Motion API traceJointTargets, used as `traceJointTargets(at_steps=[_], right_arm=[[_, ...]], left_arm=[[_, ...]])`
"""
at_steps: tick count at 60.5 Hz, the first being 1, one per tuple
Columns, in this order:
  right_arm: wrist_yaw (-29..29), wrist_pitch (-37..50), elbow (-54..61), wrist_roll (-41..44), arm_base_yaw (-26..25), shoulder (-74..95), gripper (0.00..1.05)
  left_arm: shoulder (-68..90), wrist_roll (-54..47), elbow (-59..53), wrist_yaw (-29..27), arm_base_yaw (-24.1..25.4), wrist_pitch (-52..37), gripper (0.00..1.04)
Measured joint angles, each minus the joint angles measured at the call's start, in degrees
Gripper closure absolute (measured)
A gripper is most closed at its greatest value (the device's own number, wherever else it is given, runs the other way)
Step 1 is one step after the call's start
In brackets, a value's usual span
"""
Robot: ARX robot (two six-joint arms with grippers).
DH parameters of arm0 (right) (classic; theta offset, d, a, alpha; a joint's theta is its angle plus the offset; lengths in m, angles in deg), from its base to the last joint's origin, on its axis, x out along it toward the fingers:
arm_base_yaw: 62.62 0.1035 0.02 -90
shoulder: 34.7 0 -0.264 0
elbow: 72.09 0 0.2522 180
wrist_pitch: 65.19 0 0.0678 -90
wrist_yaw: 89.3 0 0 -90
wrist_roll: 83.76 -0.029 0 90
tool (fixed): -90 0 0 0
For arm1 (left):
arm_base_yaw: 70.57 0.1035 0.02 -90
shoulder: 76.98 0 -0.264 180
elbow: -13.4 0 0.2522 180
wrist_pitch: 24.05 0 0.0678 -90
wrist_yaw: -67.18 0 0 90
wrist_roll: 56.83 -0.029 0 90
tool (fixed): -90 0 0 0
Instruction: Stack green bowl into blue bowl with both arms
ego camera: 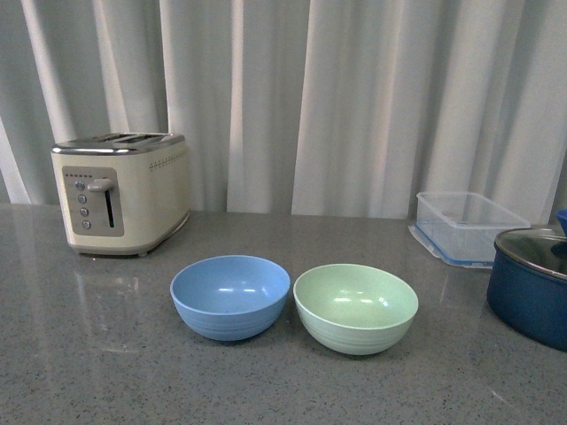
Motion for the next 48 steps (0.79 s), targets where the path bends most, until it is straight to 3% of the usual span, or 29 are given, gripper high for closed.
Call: traceJointTargets(at_steps=[39,48], right_arm=[[0.0,0.0,0.0,0.0,0.0,0.0,0.1],[0.0,0.0,0.0,0.0,0.0,0.0,0.1]], left_arm=[[-14.3,0.0,0.0,0.0,0.0,13.9,1.01],[-24.0,0.0,0.0,0.0,0.0,23.9,1.01]])
